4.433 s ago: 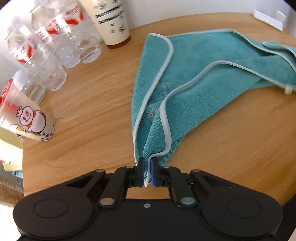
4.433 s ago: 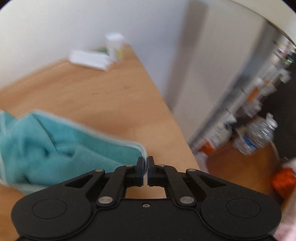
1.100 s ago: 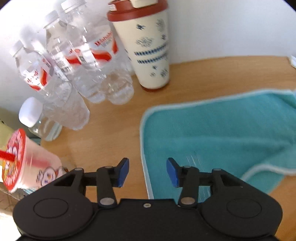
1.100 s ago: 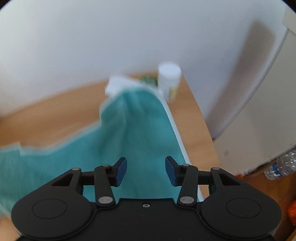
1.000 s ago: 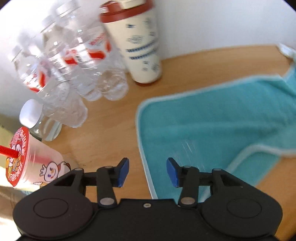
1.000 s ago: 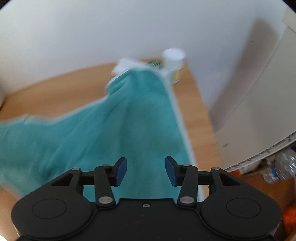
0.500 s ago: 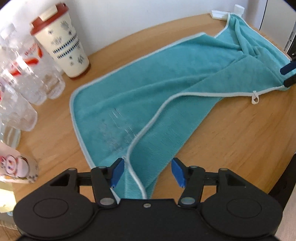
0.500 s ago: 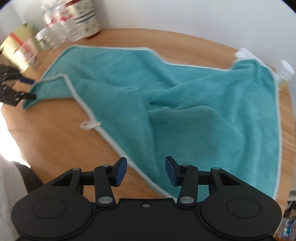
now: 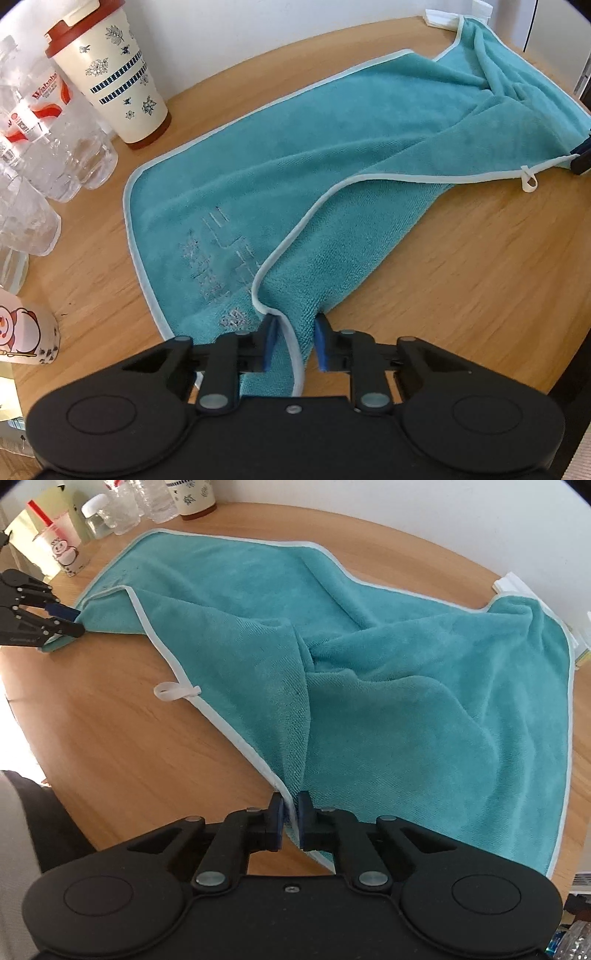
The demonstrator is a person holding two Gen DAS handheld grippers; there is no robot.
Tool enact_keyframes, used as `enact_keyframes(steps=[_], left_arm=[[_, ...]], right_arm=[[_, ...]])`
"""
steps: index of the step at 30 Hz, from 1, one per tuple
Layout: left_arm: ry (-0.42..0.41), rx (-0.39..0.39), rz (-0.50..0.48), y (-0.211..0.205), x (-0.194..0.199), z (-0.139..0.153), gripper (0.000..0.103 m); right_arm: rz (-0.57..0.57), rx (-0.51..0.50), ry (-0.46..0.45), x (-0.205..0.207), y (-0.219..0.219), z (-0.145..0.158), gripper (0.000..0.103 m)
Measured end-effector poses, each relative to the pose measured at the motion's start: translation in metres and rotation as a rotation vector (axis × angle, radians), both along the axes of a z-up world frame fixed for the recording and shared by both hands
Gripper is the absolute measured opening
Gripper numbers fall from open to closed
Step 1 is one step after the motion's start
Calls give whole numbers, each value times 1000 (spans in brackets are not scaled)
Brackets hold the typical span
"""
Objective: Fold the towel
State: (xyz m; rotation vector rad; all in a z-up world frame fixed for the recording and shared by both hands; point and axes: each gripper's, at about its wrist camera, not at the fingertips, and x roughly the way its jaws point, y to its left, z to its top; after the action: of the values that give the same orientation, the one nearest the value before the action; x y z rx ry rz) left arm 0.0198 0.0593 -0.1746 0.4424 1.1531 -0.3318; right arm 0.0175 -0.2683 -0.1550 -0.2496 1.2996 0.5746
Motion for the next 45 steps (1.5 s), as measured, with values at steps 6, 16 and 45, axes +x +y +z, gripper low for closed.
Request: enact_keyframes(steps=[6,16,45], left_arm=[[24,-5,-45,9,-14,11,15],[145,9,-131,15,-52,4,17],[-99,-60,386,36,118,-12,35]], right_arm=[[-19,20,34,-11,-9,7,7],[-21,32,107,-34,-23,2,16],[-591,-182,-40,6,-137,-21,36]])
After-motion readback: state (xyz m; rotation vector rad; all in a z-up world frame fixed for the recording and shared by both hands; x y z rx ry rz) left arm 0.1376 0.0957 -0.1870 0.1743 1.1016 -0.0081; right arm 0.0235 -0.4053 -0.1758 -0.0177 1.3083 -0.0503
